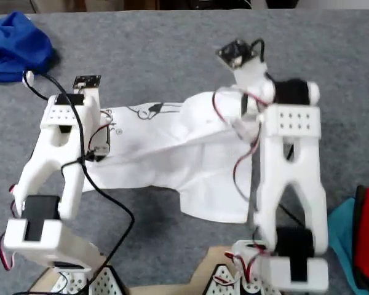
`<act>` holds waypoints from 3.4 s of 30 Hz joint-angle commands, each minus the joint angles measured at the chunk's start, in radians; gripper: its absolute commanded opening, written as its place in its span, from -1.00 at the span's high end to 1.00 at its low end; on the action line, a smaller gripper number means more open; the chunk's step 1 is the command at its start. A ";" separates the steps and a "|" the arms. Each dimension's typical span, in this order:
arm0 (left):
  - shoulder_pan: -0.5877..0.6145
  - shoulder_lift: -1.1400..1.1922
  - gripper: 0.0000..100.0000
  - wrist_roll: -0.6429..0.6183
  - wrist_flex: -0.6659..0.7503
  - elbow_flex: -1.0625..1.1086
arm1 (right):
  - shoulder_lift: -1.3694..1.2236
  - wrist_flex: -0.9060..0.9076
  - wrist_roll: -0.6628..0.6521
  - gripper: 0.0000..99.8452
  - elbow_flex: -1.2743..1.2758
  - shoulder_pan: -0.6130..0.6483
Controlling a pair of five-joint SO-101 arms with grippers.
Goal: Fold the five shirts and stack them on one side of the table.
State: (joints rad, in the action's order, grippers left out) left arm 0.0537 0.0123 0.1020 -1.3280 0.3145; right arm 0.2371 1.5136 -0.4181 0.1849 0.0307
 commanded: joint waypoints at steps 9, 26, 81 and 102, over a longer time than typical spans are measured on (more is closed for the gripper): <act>0.066 -0.223 0.96 0.121 -0.006 0.117 | 0.383 -0.135 -0.026 0.99 0.509 -0.054; 0.063 -0.226 0.96 0.123 -0.003 0.258 | 0.519 -0.137 -0.170 0.99 0.737 -0.094; 0.072 -0.223 0.42 0.135 -0.226 0.009 | 0.269 -0.358 -0.184 0.57 0.550 0.240; 0.041 -0.222 0.56 -0.048 0.344 0.210 | 0.041 -0.537 -0.091 0.95 0.664 0.421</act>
State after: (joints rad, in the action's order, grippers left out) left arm 0.1151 -0.1734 0.0790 -1.0932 0.4895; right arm 0.2892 0.9935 -0.5178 0.8477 0.4419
